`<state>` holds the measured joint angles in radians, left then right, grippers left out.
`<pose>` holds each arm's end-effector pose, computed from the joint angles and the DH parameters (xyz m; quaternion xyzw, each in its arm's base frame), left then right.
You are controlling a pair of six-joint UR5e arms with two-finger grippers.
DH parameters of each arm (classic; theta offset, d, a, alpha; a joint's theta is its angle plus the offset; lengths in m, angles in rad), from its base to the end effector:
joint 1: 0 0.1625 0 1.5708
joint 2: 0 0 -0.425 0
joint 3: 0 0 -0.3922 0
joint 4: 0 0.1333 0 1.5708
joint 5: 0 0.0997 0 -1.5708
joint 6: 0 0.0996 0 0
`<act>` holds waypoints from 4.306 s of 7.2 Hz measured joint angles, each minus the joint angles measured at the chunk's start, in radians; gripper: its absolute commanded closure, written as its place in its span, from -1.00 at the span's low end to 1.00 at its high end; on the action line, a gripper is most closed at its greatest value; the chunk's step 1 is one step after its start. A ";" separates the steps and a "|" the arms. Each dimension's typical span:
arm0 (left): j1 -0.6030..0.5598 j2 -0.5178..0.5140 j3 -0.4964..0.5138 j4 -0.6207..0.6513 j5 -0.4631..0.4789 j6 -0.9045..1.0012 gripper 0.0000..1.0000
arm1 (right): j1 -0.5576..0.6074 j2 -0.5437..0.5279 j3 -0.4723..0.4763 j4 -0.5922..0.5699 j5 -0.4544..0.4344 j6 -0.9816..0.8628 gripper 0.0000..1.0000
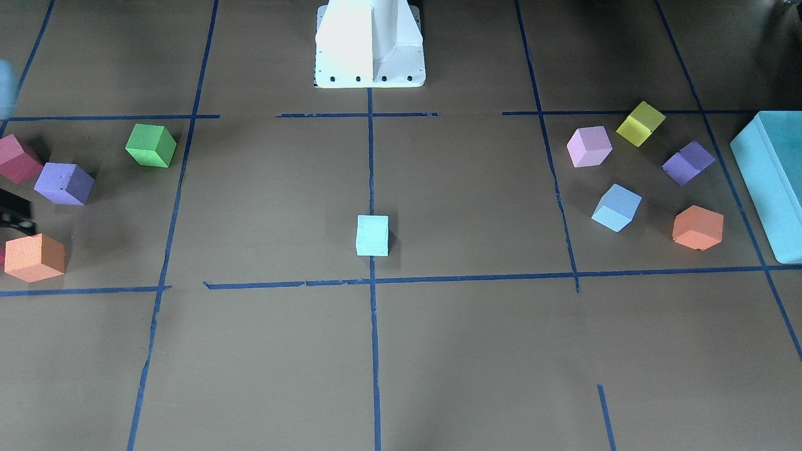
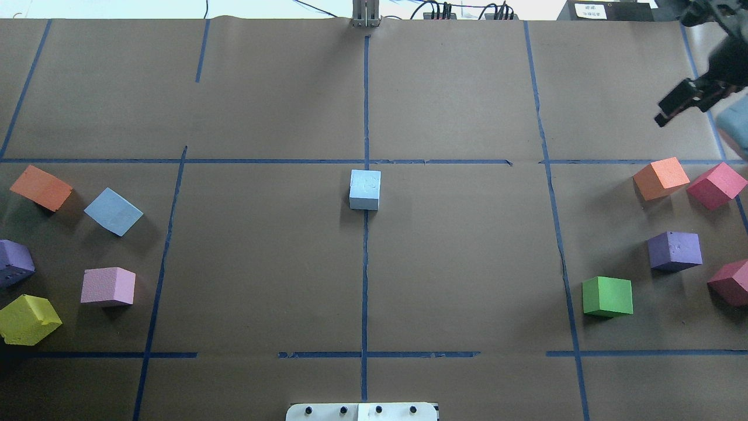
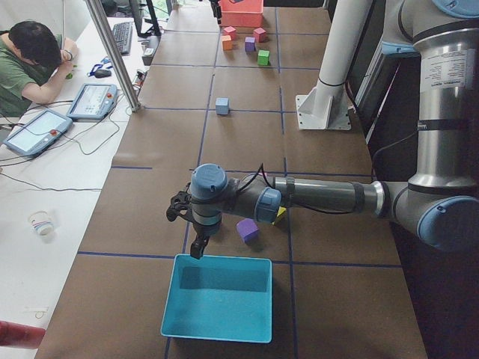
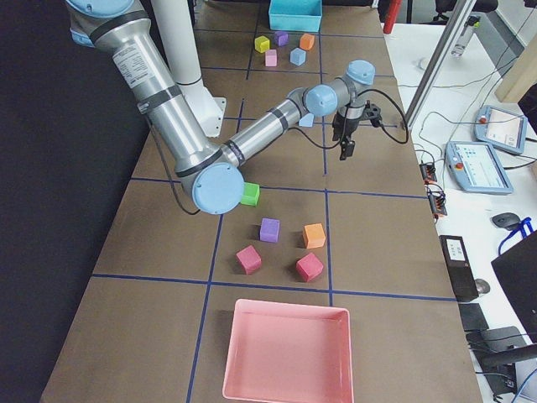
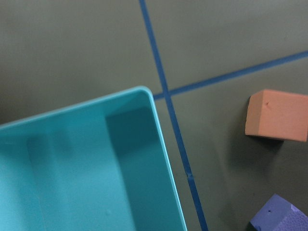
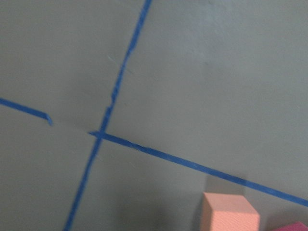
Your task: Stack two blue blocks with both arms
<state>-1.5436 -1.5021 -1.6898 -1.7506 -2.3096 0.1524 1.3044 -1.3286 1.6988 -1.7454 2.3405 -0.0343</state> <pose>-0.0533 -0.4780 0.6157 0.1293 0.3513 0.1244 0.9189 -0.0908 -0.5757 0.4840 0.0466 -0.3816 -0.1744 0.9065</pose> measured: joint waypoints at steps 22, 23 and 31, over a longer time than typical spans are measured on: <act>0.640 -0.138 0.038 -0.364 0.128 -0.532 -1.00 | 0.276 -0.429 0.110 0.090 0.000 -0.181 -0.99; 0.653 -0.138 0.047 -0.364 0.137 -0.533 -0.99 | 0.276 -0.429 0.110 0.090 0.000 -0.180 -0.99; 0.684 -0.170 0.054 -0.345 0.146 -0.540 -0.03 | 0.276 -0.429 0.110 0.090 0.000 -0.178 -0.99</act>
<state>-0.8601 -1.6718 -1.6361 -2.0951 -2.1635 -0.3875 1.5800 -1.7579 1.8086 -1.6551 2.3409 -0.2118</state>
